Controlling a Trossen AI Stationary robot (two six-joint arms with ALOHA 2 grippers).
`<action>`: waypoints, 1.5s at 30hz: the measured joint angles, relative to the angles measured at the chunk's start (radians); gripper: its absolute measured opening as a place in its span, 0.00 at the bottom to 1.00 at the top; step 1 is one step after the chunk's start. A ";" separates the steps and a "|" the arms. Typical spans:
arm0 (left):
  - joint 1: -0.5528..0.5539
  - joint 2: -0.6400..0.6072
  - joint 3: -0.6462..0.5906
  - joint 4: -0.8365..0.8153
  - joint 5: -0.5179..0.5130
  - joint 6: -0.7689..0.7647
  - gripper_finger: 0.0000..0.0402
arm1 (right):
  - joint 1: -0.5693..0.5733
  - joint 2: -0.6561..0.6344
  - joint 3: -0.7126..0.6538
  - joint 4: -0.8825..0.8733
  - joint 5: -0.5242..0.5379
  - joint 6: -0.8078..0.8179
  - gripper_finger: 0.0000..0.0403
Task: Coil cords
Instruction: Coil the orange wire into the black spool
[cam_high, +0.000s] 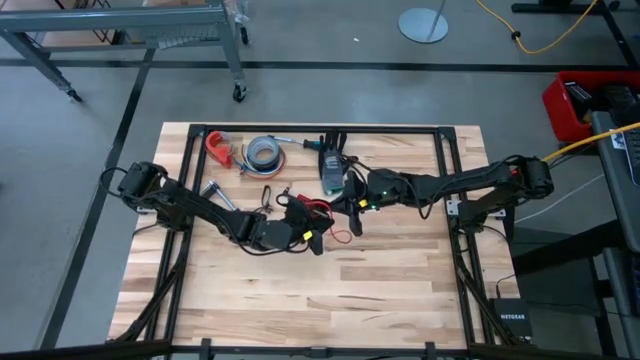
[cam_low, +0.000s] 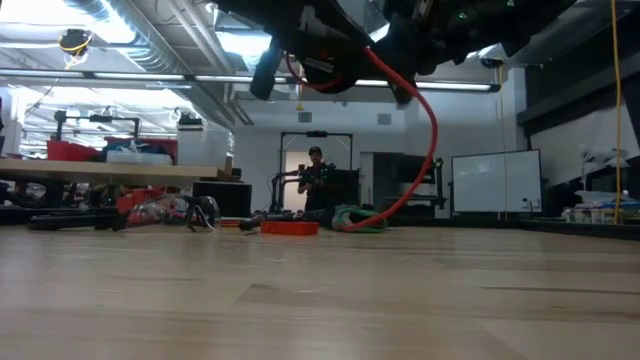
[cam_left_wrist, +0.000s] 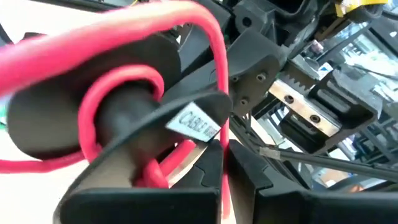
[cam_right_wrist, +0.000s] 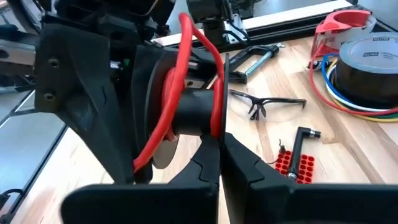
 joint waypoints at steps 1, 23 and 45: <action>0.000 0.000 0.000 -0.002 0.009 -0.010 0.00 | 0.000 0.000 0.000 0.005 0.003 0.000 0.01; -0.035 0.000 0.000 -0.149 -0.018 -0.060 0.00 | -0.002 -0.018 -0.001 0.128 -0.009 0.003 0.01; -0.090 0.001 0.000 -0.277 -0.149 -0.064 0.00 | -0.003 -0.275 -0.001 -0.234 -0.058 -0.012 0.01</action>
